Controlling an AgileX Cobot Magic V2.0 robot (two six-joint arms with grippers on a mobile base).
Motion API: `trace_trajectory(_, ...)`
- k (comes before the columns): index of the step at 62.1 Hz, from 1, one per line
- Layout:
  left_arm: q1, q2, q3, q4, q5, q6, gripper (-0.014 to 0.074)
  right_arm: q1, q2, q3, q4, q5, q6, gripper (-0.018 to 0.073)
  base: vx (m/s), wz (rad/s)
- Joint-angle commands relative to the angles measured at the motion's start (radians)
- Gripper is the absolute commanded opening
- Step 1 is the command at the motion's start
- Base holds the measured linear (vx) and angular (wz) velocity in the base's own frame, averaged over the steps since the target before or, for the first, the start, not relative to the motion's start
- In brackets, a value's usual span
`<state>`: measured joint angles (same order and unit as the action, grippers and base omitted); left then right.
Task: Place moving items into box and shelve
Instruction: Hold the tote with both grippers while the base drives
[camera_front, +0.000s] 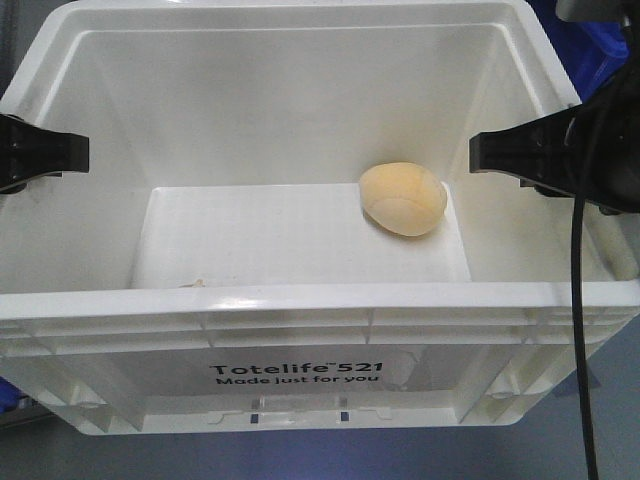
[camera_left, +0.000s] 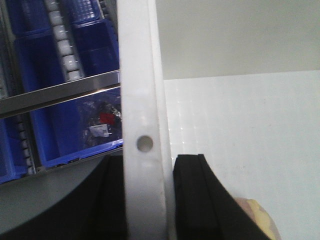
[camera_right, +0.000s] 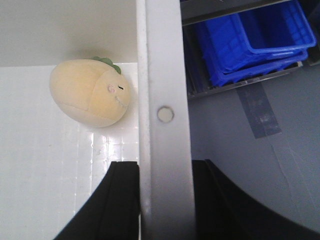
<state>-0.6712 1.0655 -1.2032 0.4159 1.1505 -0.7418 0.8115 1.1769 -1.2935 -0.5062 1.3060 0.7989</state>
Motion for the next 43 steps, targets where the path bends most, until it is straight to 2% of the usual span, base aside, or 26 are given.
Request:
trace_trajectory(1, -0.014, -0.021, -0.034, 0.028, -0.142, 0.002, 0.0094, 0.009, -0.026, -0.042, -0.066, -0.028, -0.010, 0.0001, 0.04, 0.60)
trace_trajectory(43, -0.014, -0.021, -0.034, 0.028, -0.142, 0.002, 0.0094, 0.009, -0.026, -0.042, -0.066, -0.028, -0.010, 0.0001, 0.05, 0.51)
